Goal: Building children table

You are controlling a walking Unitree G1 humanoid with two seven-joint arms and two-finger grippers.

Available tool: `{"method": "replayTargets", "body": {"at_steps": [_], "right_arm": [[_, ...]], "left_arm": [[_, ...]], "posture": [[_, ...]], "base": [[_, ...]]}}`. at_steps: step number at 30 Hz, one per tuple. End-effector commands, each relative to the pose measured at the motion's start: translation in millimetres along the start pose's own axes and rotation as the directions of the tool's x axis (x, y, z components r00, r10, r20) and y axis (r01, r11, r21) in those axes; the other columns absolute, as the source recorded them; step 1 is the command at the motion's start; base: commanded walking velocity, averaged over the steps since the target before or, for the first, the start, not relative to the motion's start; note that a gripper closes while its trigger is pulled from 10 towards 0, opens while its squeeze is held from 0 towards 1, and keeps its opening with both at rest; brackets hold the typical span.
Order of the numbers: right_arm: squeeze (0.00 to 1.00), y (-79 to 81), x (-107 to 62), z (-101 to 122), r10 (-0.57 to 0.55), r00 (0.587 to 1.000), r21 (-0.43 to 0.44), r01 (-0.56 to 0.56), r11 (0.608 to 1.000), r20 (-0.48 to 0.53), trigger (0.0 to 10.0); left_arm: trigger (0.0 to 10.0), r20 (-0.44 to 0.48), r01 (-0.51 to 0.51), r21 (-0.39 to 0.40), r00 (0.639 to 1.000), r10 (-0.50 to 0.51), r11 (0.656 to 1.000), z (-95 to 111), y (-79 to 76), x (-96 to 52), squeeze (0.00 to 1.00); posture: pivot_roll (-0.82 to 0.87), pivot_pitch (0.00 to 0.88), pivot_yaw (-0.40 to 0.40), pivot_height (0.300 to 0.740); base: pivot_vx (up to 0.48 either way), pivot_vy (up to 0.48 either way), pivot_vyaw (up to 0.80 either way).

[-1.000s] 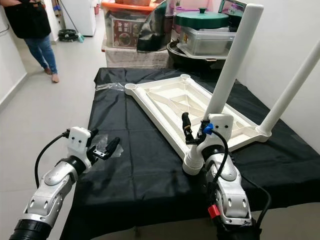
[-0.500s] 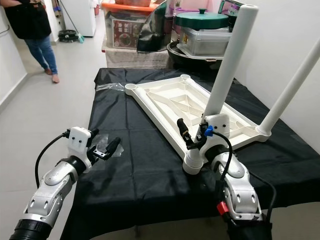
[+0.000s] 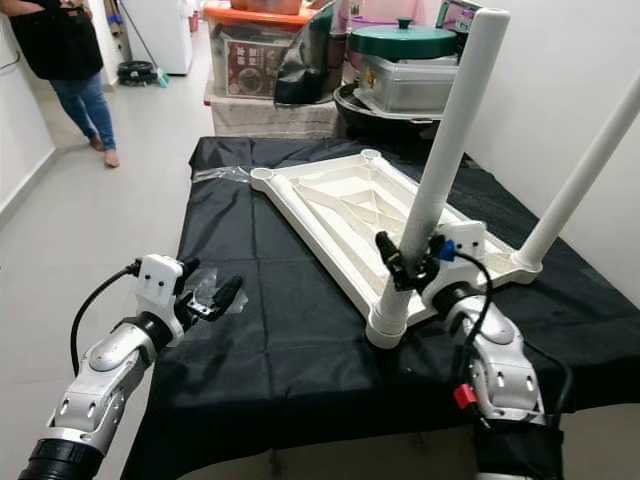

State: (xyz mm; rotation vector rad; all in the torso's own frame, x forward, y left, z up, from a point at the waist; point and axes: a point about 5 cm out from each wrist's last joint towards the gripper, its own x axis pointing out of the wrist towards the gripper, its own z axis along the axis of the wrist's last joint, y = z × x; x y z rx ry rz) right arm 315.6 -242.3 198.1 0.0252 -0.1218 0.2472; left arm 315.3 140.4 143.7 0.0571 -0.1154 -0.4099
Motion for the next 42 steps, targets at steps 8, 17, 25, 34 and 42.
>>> {"method": "replayTargets", "body": {"at_steps": [8,17,25,34,42], "right_arm": [[0.0,8.3,0.0,6,0.122,0.992,0.028,-0.123,0.992,0.045,10.0],[0.0,4.2,5.1,13,0.17,0.984,-0.001,-0.17,0.985,0.045,10.0],[0.0,0.1,9.3,19,0.228,0.973,-0.028,-0.227,0.973,0.041,10.0],[0.0,-0.1,8.3,16,0.255,0.966,-0.038,-0.254,0.966,0.029,0.0],[0.0,-3.1,6.7,3,0.196,0.981,-0.015,-0.196,0.98,-0.008,0.0]], "left_arm": [[10.0,-0.018,0.012,0.01,1.0,-0.011,1.0,-4,-0.1,-3.6,0.0],[10.0,-0.019,0.017,0.011,1.0,-0.017,1.0,-4,-0.5,-2.8,0.0],[10.0,-0.025,0.019,0.012,1.0,-0.019,1.0,-6,-0.8,-3.6,0.0],[10.0,-0.028,0.02,0.01,0.999,-0.02,1.0,-7,-1.5,-5.7,0.0],[10.0,-0.031,0.023,0.01,0.999,-0.022,1.0,-8,-2.3,-5.7,0.0]], "posture": [[0.02,0.0,-0.052,0.74],[0.02,0.0,-0.057,0.74],[0.02,0.0,-0.061,0.74],[0.02,0.0,-0.062,0.74],[0.02,0.0,-0.062,0.74]], "base": [[0.0,0.0,0.0],[0.0,0.0,0.0],[0.0,0.0,0.0],[0.0,0.0,0.0],[0.0,0.0,0.0]]}}
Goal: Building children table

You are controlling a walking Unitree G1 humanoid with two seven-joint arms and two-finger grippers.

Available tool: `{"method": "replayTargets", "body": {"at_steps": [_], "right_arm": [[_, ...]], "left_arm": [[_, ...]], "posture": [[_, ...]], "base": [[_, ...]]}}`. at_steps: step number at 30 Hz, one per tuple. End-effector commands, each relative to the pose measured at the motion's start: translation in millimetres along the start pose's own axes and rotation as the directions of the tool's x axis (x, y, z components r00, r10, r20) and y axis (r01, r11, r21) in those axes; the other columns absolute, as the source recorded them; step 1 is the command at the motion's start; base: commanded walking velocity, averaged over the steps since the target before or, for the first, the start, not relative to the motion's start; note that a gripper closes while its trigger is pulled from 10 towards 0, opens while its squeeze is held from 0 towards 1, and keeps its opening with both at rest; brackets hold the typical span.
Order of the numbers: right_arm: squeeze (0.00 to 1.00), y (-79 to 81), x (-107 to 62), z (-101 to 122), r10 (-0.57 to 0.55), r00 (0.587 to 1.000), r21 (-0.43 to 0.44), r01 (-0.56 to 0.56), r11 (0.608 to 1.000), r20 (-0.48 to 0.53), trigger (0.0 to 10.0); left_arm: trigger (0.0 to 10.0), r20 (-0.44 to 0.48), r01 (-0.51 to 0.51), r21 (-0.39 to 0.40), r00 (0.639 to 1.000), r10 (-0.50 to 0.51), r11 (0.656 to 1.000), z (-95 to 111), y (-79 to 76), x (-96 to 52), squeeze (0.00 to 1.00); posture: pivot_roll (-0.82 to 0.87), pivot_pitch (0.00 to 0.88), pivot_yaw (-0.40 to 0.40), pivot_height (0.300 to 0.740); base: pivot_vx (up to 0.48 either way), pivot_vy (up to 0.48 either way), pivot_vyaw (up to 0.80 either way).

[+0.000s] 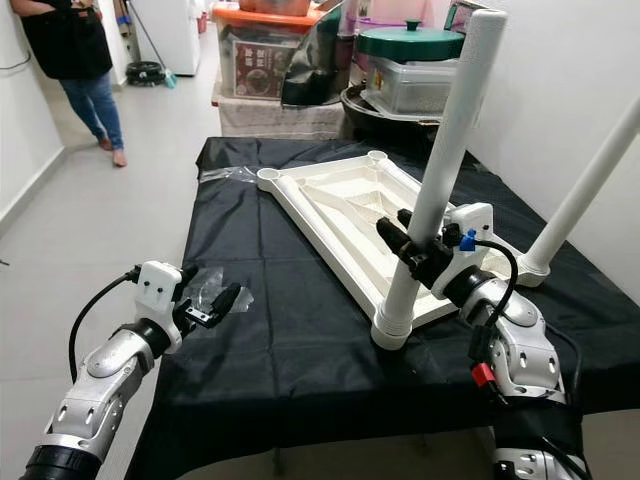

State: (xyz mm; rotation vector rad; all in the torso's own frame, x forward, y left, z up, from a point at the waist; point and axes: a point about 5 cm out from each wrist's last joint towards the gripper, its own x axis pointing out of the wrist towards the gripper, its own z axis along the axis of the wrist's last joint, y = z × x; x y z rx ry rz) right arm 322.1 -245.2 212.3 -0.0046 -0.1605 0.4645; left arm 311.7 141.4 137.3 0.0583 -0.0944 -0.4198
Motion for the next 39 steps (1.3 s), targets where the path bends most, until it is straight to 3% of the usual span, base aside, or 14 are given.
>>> {"method": "replayTargets", "body": {"at_steps": [1,5,9,12,15,18,20,21,24,28,30,33,35,39], "right_arm": [[0.0,1.5,-0.6,-10,-0.021,0.999,0.008,0.021,1.0,-0.039,0.0],[0.0,3.4,-1.4,-17,-0.055,0.997,0.027,0.056,0.998,-0.056,0.0],[0.0,6.9,0.8,-30,-0.197,0.973,0.053,0.204,0.978,-0.117,0.0],[0.0,10.4,1.7,-34,-0.226,0.965,0.053,0.234,0.971,-0.132,0.0],[0.0,26.3,4.1,-44,-0.332,0.931,0.042,0.342,0.939,-0.152,0.0],[0.0,31.9,4.6,-47,-0.364,0.918,0.046,0.375,0.926,-0.154,0.0],[0.0,46.3,6.3,-56,-0.437,0.882,0.019,0.447,0.894,-0.178,0.0],[0.0,46.3,6.3,-56,-0.437,0.882,0.019,0.447,0.894,-0.178,0.0],[0.0,58.7,9.4,-67,-0.499,0.832,-0.03,0.508,0.861,-0.244,0.0],[0.0,62.7,12.3,-73,-0.539,0.794,-0.05,0.549,0.834,-0.282,0.0],[0.0,63.9,15.3,-78,-0.582,0.745,-0.036,0.605,0.795,-0.327,0.0],[0.0,63.3,17.0,-80,-0.601,0.72,-0.034,0.631,0.775,-0.346,0.0],[0.0,61.8,19.4,-81,-0.666,0.655,-0.04,0.702,0.711,-0.356,0.0],[0.0,61.0,18.8,-79,-0.692,0.633,-0.033,0.729,0.684,-0.346,0.0]], "left_arm": [[10.0,-0.011,0.012,0.014,1.0,-0.012,1.0,-2,-1.3,-1.3,0.0],[10.0,-0.011,0.013,0.013,1.0,-0.013,1.0,-2,-1.7,-1.2,0.0],[10.0,-0.013,0.011,0.013,1.0,-0.011,1.0,-3,-1.0,-1.5,0.0],[10.0,-0.014,0.009,0.013,1.0,-0.009,1.0,-3,-0.8,-1.7,0.0],[10.0,-0.013,0.006,0.012,1.0,-0.006,1.0,-3,-1.3,-1.8,0.0],[10.0,-0.013,0.005,0.012,1.0,-0.004,1.0,-3,-1.4,-1.8,0.0],[10.0,-0.013,0.003,0.012,1.0,-0.002,1.0,-4,-1.3,-2.0,0.0],[10.0,-0.013,0.003,0.012,1.0,-0.002,1.0,-4,-1.3,-2.0,0.0],[10.0,-0.012,0.0,0.011,1.0,0.001,1.0,-3,-0.9,-1.8,0.0],[10.0,-0.012,-0.001,0.01,1.0,0.001,1.0,-4,-1.1,-1.6,0.0],[10.0,-0.012,-0.001,0.008,1.0,0.001,1.0,-4,-1.9,-1.5,0.0],[10.0,-0.013,-0.001,0.007,1.0,0.001,1.0,-4,-2.3,-1.7,0.0],[10.0,-0.015,-0.005,0.005,1.0,0.005,1.0,-5,-3.5,-2.3,0.0],[10.0,-0.016,-0.006,0.006,1.0,0.007,1.0,-5,-3.3,-2.9,0.0]], "posture": [[0.02,0.0,-0.062,0.74],[0.02,0.0,-0.062,0.74],[0.02,0.0,-0.065,0.74],[0.02,0.0,-0.066,0.74],[0.02,0.0,-0.07,0.74],[0.02,0.0,-0.068,0.74],[0.02,0.0,-0.069,0.74],[0.02,0.0,-0.069,0.74],[0.01,0.0,-0.072,0.74],[0.01,0.0,-0.072,0.74],[0.02,0.0,-0.079,0.74],[0.02,0.0,-0.082,0.74],[0.02,0.0,-0.086,0.74],[0.02,0.0,-0.086,0.74]], "base": [[0.0,0.0,0.0],[0.0,0.0,0.0],[0.0,0.0,0.0],[0.0,0.0,0.0],[0.0,0.0,0.0],[0.0,0.0,0.0],[0.0,0.0,0.0],[0.0,0.0,0.0],[0.0,0.0,0.0],[0.0,0.0,0.0],[0.0,0.0,0.0],[0.0,0.0,0.0],[0.0,0.0,0.0],[0.0,0.0,0.0]]}}
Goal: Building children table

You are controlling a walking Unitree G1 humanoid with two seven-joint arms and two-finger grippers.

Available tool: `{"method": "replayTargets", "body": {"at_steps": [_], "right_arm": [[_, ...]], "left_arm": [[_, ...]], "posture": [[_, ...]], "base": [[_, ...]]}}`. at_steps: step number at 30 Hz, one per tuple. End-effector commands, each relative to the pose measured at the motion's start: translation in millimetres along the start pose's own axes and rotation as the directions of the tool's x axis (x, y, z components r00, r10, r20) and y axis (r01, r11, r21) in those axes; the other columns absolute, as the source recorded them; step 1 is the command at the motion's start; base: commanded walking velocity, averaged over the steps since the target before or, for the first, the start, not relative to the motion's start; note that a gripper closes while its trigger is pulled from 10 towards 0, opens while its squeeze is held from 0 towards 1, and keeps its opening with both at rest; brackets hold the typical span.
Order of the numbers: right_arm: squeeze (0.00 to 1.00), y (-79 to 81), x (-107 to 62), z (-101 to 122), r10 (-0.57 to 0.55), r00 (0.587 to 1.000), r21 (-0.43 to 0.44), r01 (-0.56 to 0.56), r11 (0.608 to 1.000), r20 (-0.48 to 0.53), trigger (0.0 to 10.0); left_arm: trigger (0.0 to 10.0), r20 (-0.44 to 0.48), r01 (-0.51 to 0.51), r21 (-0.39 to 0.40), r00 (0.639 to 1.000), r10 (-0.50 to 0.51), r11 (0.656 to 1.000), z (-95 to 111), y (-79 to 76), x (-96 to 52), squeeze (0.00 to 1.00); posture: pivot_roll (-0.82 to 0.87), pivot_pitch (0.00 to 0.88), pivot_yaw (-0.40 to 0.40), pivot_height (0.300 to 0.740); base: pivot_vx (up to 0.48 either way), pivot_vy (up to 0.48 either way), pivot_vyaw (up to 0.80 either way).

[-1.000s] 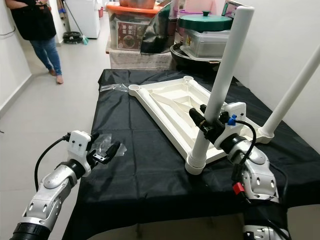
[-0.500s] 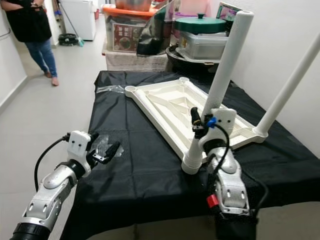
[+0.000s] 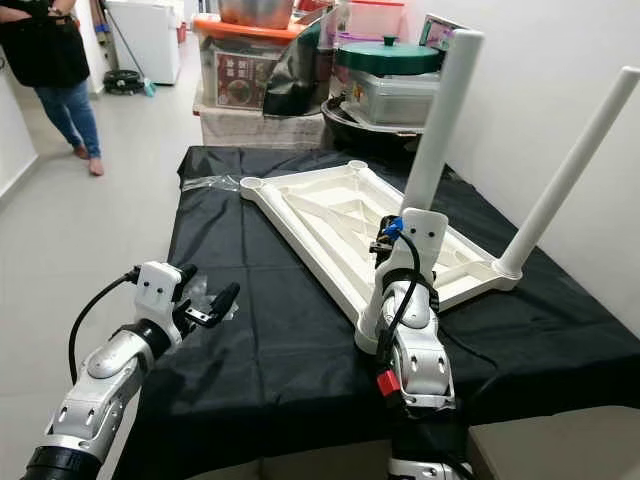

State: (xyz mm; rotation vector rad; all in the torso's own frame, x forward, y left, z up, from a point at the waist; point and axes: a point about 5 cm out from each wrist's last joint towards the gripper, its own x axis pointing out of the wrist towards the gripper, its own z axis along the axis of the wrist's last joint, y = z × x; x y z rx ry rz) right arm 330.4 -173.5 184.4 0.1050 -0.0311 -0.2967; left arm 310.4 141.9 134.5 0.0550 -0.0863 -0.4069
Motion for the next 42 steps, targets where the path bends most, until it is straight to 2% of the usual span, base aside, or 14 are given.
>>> {"method": "replayTargets", "body": {"at_steps": [1,14,27,28,29,31,32,42], "right_arm": [[0.0,-14.1,-6.4,-46,-0.091,0.974,-0.047,0.083,0.995,-0.209,0.0],[0.0,-14.9,-11.2,-31,-0.104,0.987,-0.035,0.1,0.994,-0.119,0.0],[0.0,-15.0,-13.0,-27,-0.112,0.989,-0.042,0.109,0.993,-0.094,0.0],[0.0,-13.1,-12.8,-26,-0.096,0.991,-0.048,0.093,0.995,-0.088,1.4],[0.0,-11.4,-12.6,-24,-0.084,0.993,-0.051,0.08,0.995,-0.084,7.9],[0.0,-11.4,-12.6,-24,-0.084,0.993,-0.051,0.08,0.995,-0.084,7.9],[0.0,-10.1,-12.2,-21,-0.072,0.995,-0.06,0.068,0.996,-0.075,10.0],[0.0,-11.3,-14.8,-12,-0.047,0.998,-0.095,0.042,0.995,-0.048,10.0]], "left_arm": [[10.0,-0.009,0.004,0.011,1.0,-0.004,1.0,-3,-2.5,-1.6,0.0],[10.0,-0.007,0.001,0.01,1.0,-0.001,1.0,-3,-3.2,-1.0,0.0],[10.0,-0.006,-0.001,0.014,1.0,0.001,1.0,-2,-2.1,-0.3,0.0],[10.0,-0.005,0.0,0.015,1.0,0.0,1.0,-2,-1.9,0.2,0.0],[10.0,-0.004,0.001,0.015,1.0,-0.001,1.0,-2,-1.8,0.8,0.0],[10.0,-0.004,0.001,0.015,1.0,-0.001,1.0,-2,-1.8,0.8,0.0],[10.0,-0.002,0.003,0.016,1.0,-0.003,1.0,-1,-2.0,1.4,0.0],[10.0,-0.002,0.01,0.016,1.0,-0.01,1.0,-1,-3.0,3.2,0.0]], "posture": [[0.02,0.0,-0.087,0.74],[0.02,0.0,-0.088,0.74],[0.02,0.0,-0.084,0.74],[0.02,0.0,-0.082,0.74],[0.02,0.0,-0.081,0.74],[0.02,0.0,-0.081,0.74],[0.02,0.0,-0.079,0.74],[0.01,0.0,-0.075,0.74]], "base": [[0.0,0.0,0.0],[0.0,0.0,0.0],[0.0,0.0,0.0],[0.0,0.0,0.0],[0.0,0.0,0.0],[0.0,0.0,0.0],[0.0,0.0,0.0],[0.0,0.0,0.0]]}}
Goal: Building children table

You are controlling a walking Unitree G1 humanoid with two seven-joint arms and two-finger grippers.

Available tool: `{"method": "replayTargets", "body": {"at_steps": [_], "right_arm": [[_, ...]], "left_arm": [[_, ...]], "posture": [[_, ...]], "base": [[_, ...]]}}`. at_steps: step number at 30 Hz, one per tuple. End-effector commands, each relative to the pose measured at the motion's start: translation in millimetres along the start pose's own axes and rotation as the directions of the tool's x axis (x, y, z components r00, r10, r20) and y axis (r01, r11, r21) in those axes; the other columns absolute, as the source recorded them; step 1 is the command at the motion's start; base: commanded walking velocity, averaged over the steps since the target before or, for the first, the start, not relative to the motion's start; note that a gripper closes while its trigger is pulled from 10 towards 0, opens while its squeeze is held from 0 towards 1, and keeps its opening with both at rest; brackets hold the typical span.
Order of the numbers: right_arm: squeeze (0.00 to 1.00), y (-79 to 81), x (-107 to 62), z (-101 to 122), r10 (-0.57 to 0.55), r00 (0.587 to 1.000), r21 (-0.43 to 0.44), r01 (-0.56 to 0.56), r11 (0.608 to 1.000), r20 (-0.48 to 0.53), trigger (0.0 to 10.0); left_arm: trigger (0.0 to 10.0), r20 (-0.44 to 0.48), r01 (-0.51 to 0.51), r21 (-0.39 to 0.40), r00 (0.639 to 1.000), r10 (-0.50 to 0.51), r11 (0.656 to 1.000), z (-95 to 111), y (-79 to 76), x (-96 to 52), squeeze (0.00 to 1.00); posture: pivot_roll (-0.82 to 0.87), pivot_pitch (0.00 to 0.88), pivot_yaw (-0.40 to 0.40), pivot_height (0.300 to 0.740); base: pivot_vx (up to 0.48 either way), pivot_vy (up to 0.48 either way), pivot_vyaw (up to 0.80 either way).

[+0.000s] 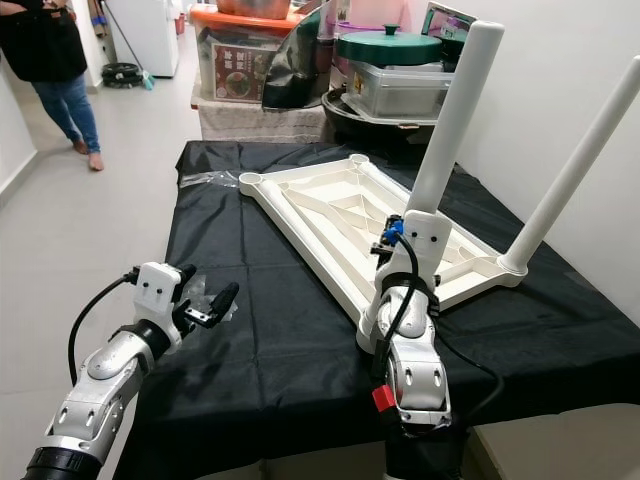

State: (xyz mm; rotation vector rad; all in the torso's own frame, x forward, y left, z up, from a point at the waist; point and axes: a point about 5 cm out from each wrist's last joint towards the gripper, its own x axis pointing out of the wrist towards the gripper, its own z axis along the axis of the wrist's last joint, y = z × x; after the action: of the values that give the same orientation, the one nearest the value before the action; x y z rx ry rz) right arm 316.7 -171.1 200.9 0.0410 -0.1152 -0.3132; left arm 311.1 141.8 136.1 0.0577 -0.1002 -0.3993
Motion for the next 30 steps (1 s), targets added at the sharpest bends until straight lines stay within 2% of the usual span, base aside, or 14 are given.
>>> {"method": "replayTargets", "body": {"at_steps": [1,17,18,19,20,28,29,30], "right_arm": [[0.0,-9.9,-3.7,-29,-0.031,0.989,-0.048,0.024,0.999,-0.143,10.0],[0.0,-17.5,-4.7,-24,-0.06,0.99,-0.04,0.055,0.998,-0.127,10.0],[0.12,-18.0,-4.7,-22,-0.062,0.991,-0.038,0.058,0.998,-0.122,10.0],[0.12,-18.3,-4.6,-21,-0.063,0.991,-0.037,0.059,0.998,-0.119,10.0],[0.23,-18.4,-4.5,-19,-0.063,0.992,-0.038,0.06,0.998,-0.11,10.0],[0.19,-18.0,-3.8,-10,-0.063,0.996,-0.048,0.06,0.997,-0.065,10.0],[0.06,-17.9,-3.8,-9,-0.062,0.996,-0.046,0.059,0.997,-0.064,10.0],[0.06,-17.9,-3.7,-8,-0.061,0.996,-0.043,0.058,0.997,-0.062,10.0]], "left_arm": [[10.0,-0.014,0.018,0.01,1.0,-0.018,1.0,-3,-3.3,2.3,0.0],[10.0,-0.017,0.018,0.013,1.0,-0.018,1.0,-4,-1.1,1.6,0.0],[10.0,-0.017,0.019,0.014,1.0,-0.018,1.0,-3,-1.0,1.7,0.0],[10.0,-0.016,0.019,0.014,1.0,-0.019,1.0,-3,-0.9,1.8,0.0],[10.0,-0.016,0.019,0.014,1.0,-0.019,1.0,-3,-0.8,1.8,0.0],[10.0,-0.018,0.022,0.014,1.0,-0.022,1.0,-4,-1.3,2.2,0.0],[10.0,-0.018,0.022,0.013,1.0,-0.022,1.0,-4,-1.4,2.3,0.0],[10.0,-0.018,0.023,0.013,1.0,-0.022,1.0,-4,-1.5,2.5,0.0]], "posture": [[0.01,0.0,-0.075,0.74],[0.01,0.0,-0.071,0.74],[0.01,0.0,-0.071,0.74],[0.01,0.0,-0.071,0.74],[0.01,0.0,-0.069,0.74],[0.0,0.0,-0.068,0.74],[0.0,0.0,-0.067,0.74],[0.0,0.0,-0.067,0.74]], "base": [[0.0,0.0,0.0],[0.0,0.0,0.0],[0.0,0.0,0.0],[0.0,0.0,0.0],[0.0,0.0,0.0],[0.0,0.0,0.0],[0.0,0.0,0.0],[0.0,0.0,0.0]]}}
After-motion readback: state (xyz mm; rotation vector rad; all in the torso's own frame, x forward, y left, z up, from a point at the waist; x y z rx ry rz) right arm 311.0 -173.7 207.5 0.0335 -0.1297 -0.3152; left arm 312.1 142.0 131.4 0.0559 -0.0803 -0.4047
